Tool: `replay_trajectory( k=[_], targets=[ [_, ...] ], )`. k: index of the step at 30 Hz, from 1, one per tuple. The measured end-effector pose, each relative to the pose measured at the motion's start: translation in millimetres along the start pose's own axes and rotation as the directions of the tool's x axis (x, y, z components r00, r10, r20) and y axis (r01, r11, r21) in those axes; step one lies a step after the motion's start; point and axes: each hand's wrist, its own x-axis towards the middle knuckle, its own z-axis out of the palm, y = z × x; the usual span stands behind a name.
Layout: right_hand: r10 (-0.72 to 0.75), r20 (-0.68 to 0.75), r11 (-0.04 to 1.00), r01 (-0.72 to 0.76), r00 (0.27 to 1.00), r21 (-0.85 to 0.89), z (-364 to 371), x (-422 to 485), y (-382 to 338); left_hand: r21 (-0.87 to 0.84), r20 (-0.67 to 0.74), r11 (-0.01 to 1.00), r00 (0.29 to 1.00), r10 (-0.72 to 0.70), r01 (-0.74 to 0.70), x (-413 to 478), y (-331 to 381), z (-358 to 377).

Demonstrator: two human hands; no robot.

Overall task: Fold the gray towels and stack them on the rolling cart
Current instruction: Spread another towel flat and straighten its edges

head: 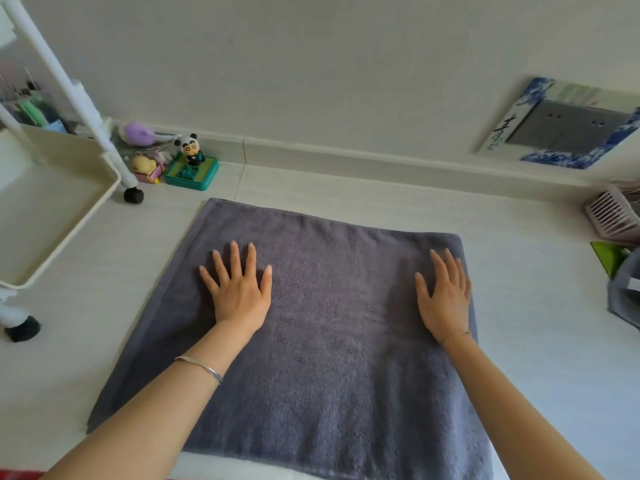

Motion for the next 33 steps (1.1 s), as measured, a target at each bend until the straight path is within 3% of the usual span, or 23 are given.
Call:
replay_trajectory(
  k=[2, 5, 8, 11, 14, 16, 18, 20, 22, 25, 27, 29, 33],
  targets=[
    [0.165, -0.018, 0.98, -0.161, 0.986, 0.121, -10.5, -1.7, 12.8, -0.045, -0.014, 0.993, 0.994, 0.105, -0.106, -7.2, 35.7, -0.6],
    [0.4, 0.101, 0.861, -0.411, 0.911, 0.299, -25.9, 4.4, 27.7, -0.173, -0.003, 0.926, 0.94, 0.34, -0.336, -24.5, 102.7, 5.9],
    [0.479, 0.132, 0.799, -0.494, 0.868, 0.343, -42.5, 9.4, 37.2, -0.252, 0.03, 0.86, 0.885, 0.466, -0.444, -40.5, 157.0, 20.0],
    [0.427, 0.229, 0.825, -0.481, 0.875, 0.297, -52.5, 12.9, 38.0, -0.275, 0.022, 0.866, 0.898, 0.44, -0.417, -47.5, 174.8, 34.9],
    [0.316, 0.316, 0.776, -0.436, 0.895, 0.457, -54.8, 14.1, 29.0, -0.245, -0.081, 0.864, 0.897, 0.434, -0.44, -50.9, 171.9, 43.9],
    [0.2, 0.318, 0.751, -0.354, 0.927, 0.557, -55.0, 14.0, 16.6, -0.354, -0.151, 0.832, 0.904, 0.4, -0.428, -51.3, 170.1, 44.6],
    [0.024, 0.309, 0.812, -0.199, 0.951, 0.549, -52.6, 10.9, 3.6, -0.442, -0.207, 0.788, 0.904, 0.375, -0.428, -52.4, 169.7, 43.8],
    [-0.063, 0.266, 0.91, -0.054, 0.962, 0.411, -43.4, 10.2, 2.3, -0.453, -0.236, 0.77, 0.893, 0.383, -0.45, -54.1, 167.8, 44.8],
    [0.044, 0.198, 0.943, -0.106, 0.979, 0.316, -38.1, 10.6, 12.4, -0.442, -0.233, 0.775, 0.892, 0.387, -0.452, -54.5, 167.8, 45.7],
    [0.225, 0.318, 0.837, -0.349, 0.921, 0.421, -43.4, 8.9, 28.7, -0.394, -0.215, 0.804, 0.895, 0.391, -0.446, -53.1, 169.7, 46.8],
    [0.217, 0.434, 0.882, -0.366, 0.875, 0.296, -50.7, 5.9, 38.1, -0.374, -0.207, 0.814, 0.896, 0.393, -0.444, -53.2, 171.3, 48.6],
    [0.188, 0.433, 0.915, -0.317, 0.882, 0.248, -57.4, 7.1, 44.4, -0.37, -0.221, 0.817, 0.896, 0.385, -0.442, -52.6, 171.5, 49.5],
    [0.078, 0.361, 0.831, -0.261, 0.929, 0.491, -75.2, 8.2, 23.7, -0.449, -0.26, 0.782, 0.9, 0.349, -0.433, -54.7, 173.1, 46.7]
  ],
)
